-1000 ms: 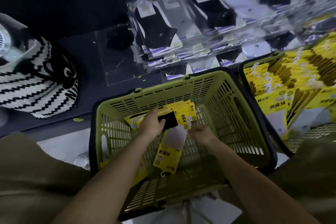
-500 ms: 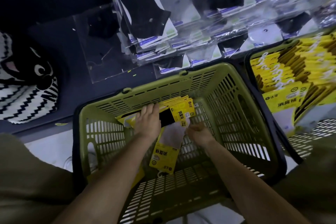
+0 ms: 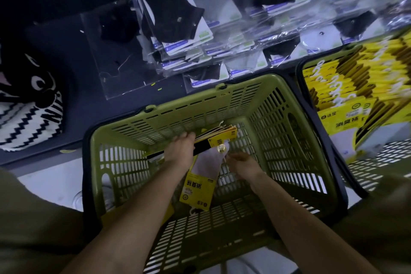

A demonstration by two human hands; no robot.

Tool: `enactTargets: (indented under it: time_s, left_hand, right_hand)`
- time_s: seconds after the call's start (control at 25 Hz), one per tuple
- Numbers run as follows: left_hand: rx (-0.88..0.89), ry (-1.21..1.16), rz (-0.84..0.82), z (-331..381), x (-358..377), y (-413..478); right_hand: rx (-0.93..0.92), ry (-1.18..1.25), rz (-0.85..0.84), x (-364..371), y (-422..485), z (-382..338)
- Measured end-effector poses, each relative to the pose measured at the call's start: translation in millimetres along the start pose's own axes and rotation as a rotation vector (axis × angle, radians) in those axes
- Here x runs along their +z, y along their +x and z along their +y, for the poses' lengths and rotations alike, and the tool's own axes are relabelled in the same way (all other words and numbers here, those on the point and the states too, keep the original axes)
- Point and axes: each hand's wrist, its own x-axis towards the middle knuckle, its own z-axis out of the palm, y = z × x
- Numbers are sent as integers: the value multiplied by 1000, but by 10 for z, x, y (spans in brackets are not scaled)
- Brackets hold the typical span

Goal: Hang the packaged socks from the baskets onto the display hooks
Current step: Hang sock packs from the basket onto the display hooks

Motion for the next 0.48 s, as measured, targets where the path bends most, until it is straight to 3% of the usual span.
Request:
enactTargets:
  time_s: [0.2,0.48]
  left_hand:
    - [-84,-248,-27,-48,-224,-44]
    - [-101,-811,-174,180,-722,-554]
  right_hand:
    - [-79,42,20,-38,-25,-45]
    - [-444,375,154,-62,-450,-567]
